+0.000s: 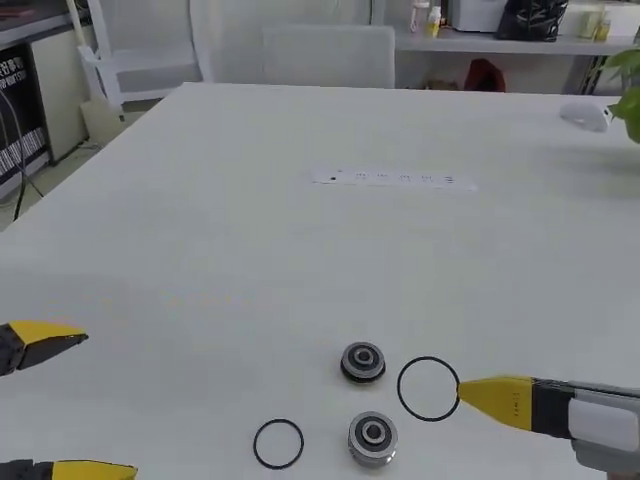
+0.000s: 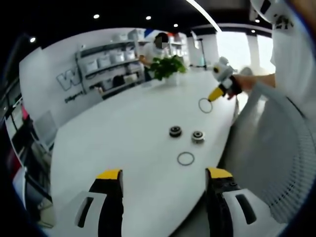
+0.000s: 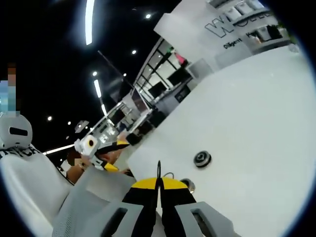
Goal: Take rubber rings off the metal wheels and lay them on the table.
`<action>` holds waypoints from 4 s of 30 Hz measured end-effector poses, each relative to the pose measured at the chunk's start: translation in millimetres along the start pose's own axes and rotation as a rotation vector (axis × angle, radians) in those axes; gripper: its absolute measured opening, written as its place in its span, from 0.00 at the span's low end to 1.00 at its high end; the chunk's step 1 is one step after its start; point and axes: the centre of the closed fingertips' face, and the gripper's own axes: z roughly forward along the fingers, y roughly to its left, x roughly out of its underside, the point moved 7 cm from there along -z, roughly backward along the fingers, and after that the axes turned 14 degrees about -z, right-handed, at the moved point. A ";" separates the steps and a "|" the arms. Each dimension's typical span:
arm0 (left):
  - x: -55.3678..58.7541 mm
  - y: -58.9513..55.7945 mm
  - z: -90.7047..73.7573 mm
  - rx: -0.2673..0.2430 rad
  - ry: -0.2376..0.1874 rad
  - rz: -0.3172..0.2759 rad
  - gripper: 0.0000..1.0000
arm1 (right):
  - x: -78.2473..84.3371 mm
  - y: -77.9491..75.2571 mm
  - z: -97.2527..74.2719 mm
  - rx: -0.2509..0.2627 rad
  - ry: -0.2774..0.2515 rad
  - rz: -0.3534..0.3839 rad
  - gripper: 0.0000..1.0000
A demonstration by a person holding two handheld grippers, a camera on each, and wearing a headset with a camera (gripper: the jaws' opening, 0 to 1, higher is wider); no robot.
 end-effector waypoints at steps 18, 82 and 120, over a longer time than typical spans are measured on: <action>8.3 -0.5 2.3 0.002 0.004 -0.041 0.69 | -13.5 7.1 31.5 -0.056 0.127 -0.155 0.00; 27.4 5.6 11.6 0.019 0.049 -0.292 0.73 | 34.8 -29.9 124.3 -0.034 0.432 -0.261 0.11; 29.0 4.3 10.9 0.004 0.068 -0.290 0.72 | -37.0 1.9 42.1 0.025 0.309 -0.672 0.39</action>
